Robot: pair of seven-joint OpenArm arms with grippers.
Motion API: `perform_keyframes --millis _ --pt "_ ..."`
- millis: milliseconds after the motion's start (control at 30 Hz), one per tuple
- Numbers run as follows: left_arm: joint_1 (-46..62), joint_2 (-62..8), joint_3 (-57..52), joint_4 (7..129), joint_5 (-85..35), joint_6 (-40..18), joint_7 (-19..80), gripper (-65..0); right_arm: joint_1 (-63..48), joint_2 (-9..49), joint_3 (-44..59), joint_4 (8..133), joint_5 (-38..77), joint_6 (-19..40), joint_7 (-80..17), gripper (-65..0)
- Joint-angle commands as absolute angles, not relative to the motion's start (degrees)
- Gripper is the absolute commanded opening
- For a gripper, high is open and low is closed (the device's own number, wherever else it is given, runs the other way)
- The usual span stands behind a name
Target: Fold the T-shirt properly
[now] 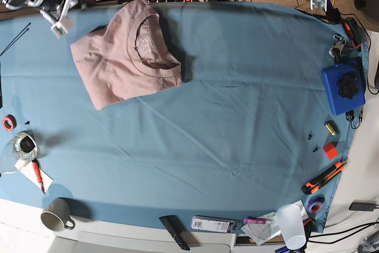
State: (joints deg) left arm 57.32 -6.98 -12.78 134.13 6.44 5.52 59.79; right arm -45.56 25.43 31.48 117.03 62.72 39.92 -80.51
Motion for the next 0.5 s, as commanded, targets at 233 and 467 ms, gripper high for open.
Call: perform_keyframes --millis 233,467 --pt "62.57 -7.14 -12.93 135.00 3.77 5.87 58.02 -65.0 -53.87 26.17 31.51 117.64 60.31 40.00 -80.00 -65.0" --pt "61.65 -7.14 -12.93 128.01 1.87 3.95 56.45 -65.0 -54.28 26.20 21.89 117.45 52.60 40.00 -80.00 -65.0"
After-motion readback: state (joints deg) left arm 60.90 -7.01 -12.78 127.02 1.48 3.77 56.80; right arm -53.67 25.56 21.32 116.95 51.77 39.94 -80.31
